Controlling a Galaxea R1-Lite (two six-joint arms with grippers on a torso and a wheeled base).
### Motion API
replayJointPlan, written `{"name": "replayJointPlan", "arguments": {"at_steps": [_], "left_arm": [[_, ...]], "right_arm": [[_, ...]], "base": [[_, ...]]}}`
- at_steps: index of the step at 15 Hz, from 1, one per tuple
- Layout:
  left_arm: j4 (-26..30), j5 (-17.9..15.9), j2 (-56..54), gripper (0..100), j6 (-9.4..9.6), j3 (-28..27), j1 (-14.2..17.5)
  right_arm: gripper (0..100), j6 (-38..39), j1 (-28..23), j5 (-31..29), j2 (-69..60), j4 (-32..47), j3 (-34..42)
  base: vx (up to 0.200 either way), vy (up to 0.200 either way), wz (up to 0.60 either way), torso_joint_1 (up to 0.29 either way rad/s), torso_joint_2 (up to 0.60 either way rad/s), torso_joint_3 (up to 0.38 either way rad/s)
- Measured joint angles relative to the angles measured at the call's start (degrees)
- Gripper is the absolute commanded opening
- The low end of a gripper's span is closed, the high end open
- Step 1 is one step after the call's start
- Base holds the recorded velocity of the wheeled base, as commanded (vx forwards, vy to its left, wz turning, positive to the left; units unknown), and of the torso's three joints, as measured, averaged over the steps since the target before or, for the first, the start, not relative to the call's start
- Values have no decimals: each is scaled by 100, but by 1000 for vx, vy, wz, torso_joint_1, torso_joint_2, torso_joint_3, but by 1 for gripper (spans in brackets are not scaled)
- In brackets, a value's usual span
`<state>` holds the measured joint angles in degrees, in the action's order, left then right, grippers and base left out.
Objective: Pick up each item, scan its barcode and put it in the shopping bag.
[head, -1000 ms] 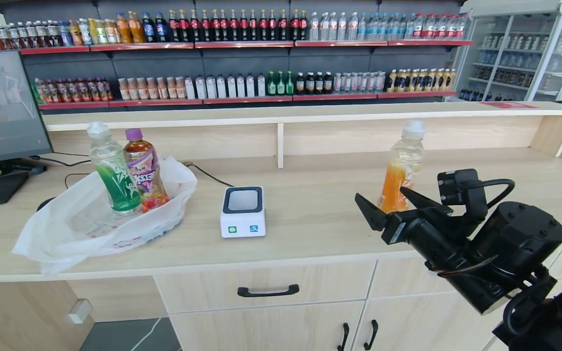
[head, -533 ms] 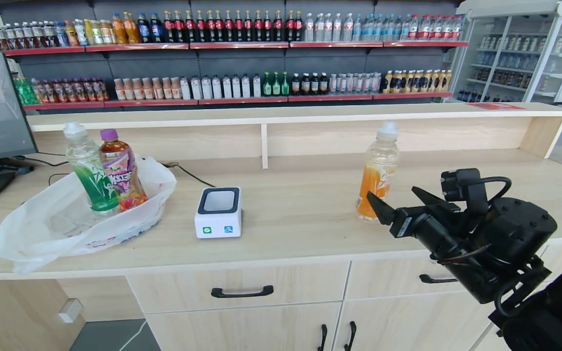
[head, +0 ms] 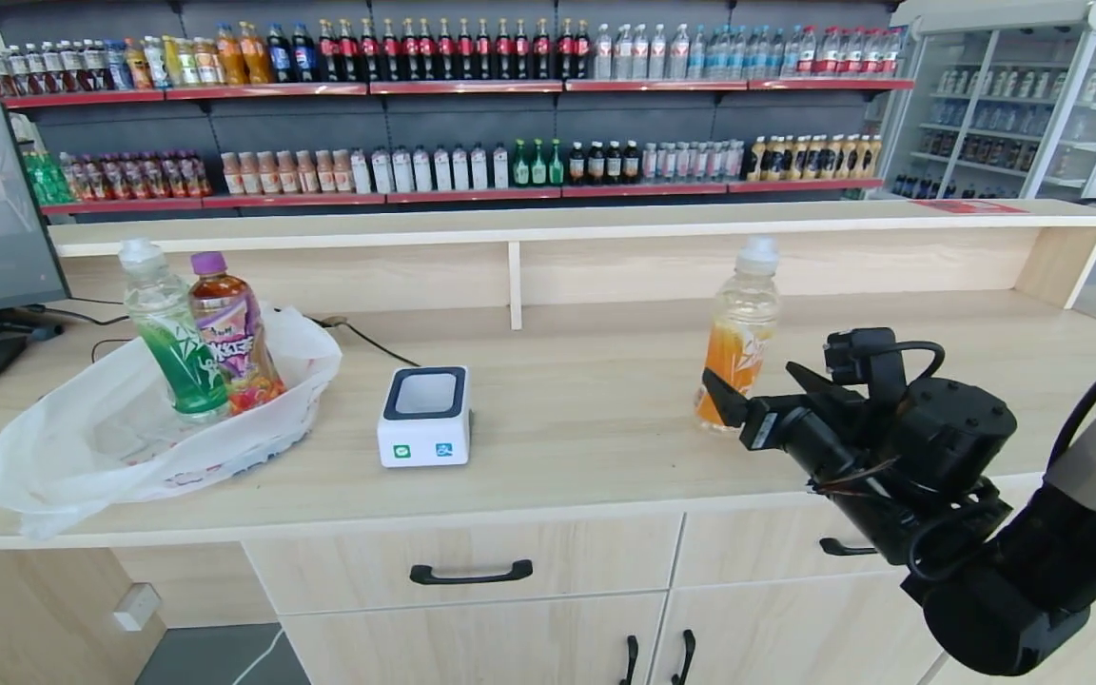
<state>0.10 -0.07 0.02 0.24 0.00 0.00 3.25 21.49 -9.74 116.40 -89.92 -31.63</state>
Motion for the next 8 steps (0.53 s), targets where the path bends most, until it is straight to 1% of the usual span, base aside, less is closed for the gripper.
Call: {"name": "replayJointPlan", "arguments": {"at_steps": [8], "left_arm": [[0, -2, 0, 100, 0, 0, 0]], "right_arm": [[100, 65, -123, 2, 510, -5, -750]], "base": [[0, 0, 0, 0, 0, 0]]}}
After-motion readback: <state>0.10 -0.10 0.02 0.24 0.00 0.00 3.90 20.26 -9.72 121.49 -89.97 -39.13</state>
